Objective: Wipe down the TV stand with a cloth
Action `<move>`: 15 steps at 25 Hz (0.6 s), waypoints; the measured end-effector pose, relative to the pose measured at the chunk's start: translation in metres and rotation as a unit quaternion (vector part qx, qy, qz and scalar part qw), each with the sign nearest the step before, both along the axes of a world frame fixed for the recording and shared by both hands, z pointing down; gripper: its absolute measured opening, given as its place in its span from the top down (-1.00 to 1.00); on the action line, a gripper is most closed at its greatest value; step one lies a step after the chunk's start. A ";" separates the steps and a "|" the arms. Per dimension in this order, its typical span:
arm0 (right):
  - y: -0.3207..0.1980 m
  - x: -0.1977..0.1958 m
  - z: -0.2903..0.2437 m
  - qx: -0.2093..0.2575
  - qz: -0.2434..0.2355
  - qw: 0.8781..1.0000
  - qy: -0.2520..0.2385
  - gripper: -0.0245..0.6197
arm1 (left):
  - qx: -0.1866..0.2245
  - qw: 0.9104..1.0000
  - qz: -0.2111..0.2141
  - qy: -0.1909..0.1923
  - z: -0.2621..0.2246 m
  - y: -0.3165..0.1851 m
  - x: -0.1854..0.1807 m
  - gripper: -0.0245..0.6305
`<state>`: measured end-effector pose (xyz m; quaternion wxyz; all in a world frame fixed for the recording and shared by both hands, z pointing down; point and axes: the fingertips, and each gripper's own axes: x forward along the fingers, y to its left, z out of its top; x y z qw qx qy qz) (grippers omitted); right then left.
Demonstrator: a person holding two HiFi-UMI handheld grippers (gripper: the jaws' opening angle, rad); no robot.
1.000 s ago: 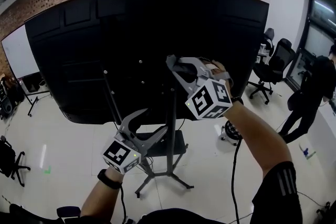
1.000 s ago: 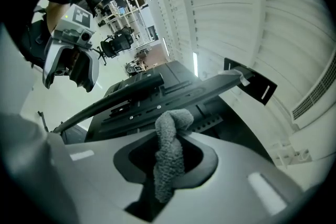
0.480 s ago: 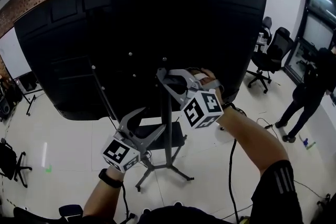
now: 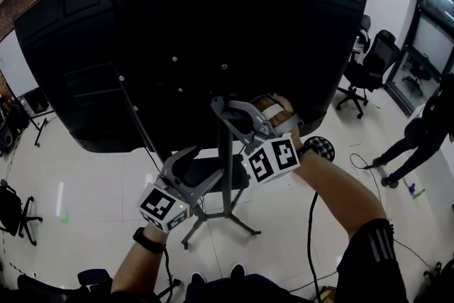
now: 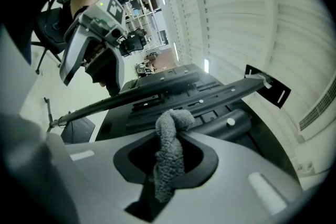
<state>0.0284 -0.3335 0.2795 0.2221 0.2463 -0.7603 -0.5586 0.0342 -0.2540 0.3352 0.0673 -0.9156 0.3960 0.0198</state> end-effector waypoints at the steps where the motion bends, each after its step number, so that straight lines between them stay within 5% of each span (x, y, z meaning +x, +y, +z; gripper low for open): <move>1: -0.001 -0.001 0.009 0.006 0.001 1.000 0.013 0.73 | -0.003 1.000 0.000 0.000 0.003 -0.001 0.000 -0.02; 15: 0.000 -0.003 0.106 -0.049 -0.011 0.998 0.039 0.74 | -0.063 0.998 -0.016 0.011 0.085 -0.013 -0.012 -0.02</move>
